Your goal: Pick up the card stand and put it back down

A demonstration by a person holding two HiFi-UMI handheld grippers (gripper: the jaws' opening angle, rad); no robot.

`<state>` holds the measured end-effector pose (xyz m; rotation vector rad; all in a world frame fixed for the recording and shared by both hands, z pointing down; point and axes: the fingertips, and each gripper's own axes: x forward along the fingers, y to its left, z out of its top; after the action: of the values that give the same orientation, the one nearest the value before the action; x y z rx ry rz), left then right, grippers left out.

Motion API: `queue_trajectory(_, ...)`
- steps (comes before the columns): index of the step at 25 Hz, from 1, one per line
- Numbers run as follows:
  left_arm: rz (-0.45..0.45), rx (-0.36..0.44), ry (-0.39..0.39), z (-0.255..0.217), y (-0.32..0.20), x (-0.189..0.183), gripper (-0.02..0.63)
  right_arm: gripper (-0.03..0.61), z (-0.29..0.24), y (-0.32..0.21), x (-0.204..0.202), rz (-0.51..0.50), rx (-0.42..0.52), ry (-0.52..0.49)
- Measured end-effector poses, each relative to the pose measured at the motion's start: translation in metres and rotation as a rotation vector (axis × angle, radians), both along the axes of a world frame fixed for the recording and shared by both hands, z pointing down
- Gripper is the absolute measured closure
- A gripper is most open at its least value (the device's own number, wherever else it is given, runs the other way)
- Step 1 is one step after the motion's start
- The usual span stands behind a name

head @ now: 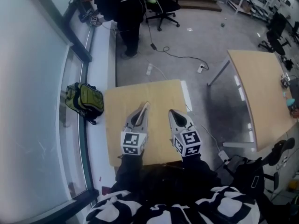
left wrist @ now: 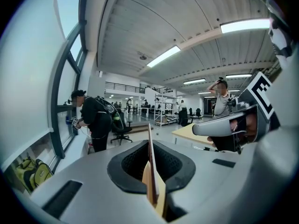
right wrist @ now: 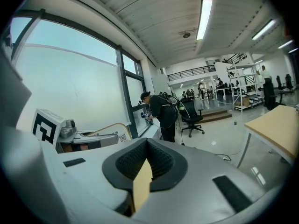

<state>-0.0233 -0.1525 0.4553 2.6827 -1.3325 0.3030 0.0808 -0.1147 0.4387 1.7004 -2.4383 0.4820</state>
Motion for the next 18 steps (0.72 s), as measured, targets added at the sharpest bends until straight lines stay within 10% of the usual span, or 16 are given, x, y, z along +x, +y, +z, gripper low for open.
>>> queue_trajectory(18, 0.176, -0.144, -0.108, 0.096, -0.065, 0.017, 0.595, 0.56, 0.068, -0.024, 0.03, 0.098, -0.141, 0.006)
